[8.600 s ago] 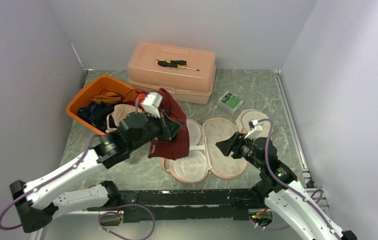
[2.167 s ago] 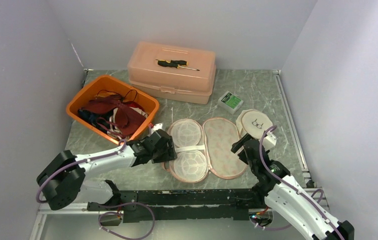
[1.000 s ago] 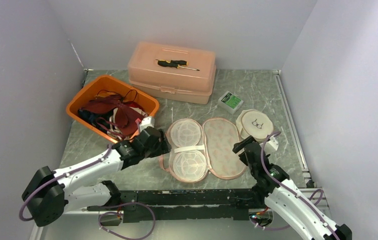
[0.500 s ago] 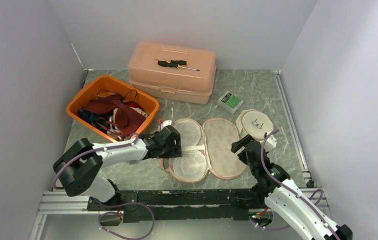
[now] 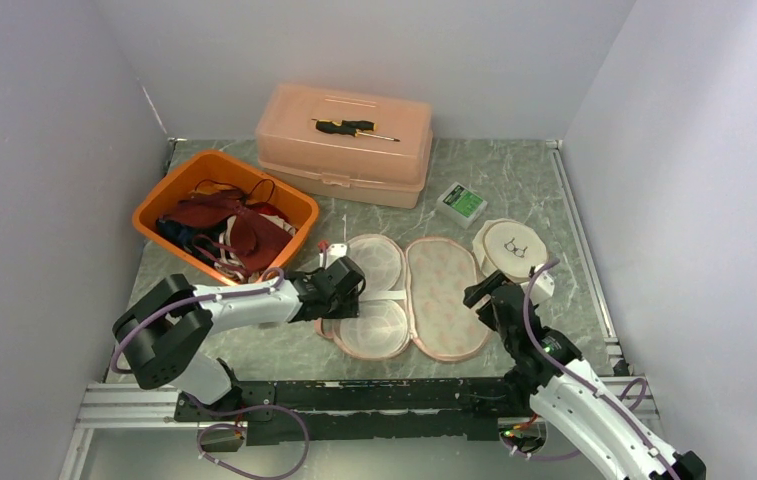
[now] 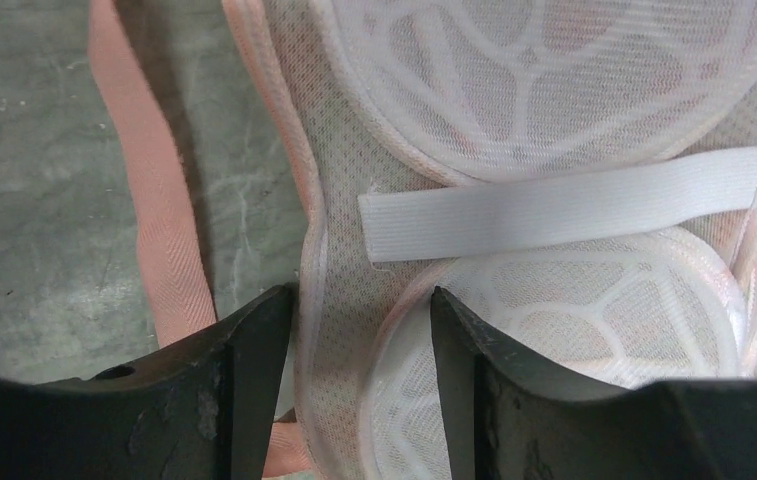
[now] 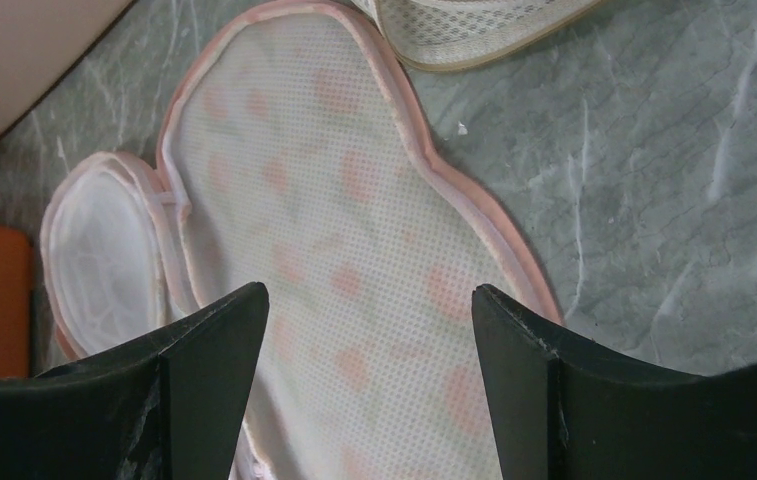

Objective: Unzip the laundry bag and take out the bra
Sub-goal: Close the laundry bag at the center of the board.

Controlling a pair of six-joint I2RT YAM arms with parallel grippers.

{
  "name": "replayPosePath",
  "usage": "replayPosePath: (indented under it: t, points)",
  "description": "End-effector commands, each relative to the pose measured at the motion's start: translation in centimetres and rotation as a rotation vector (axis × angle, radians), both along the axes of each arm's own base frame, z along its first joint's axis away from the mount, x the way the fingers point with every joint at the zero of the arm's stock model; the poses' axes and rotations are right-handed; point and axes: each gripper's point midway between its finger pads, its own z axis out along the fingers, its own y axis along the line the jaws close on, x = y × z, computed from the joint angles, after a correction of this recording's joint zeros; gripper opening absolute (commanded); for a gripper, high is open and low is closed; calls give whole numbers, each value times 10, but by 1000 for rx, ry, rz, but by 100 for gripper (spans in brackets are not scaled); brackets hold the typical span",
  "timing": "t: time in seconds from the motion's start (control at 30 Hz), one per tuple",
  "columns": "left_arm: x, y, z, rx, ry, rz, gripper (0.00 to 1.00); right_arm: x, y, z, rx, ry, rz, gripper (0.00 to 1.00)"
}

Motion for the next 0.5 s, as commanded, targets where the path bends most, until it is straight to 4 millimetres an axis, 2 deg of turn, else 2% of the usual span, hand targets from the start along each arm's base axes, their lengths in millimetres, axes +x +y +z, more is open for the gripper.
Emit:
replayPosePath:
  t: [0.0, 0.17, 0.3, 0.47]
  points:
    - [-4, 25, -11, 76, 5, 75, 59, 6, 0, 9, -10, -6, -11, 78]
    - [-8, 33, -8, 62, -3, 100, 59, 6, -6, -5, -10, 28, -71, 78]
    - [-11, 43, -7, 63, -11, 131, 59, 5, -1, -21, 2, 55, -59, 76]
    - [-15, 51, -7, 64, -8, 145, 59, 2, 7, -40, 19, 105, -29, 69]
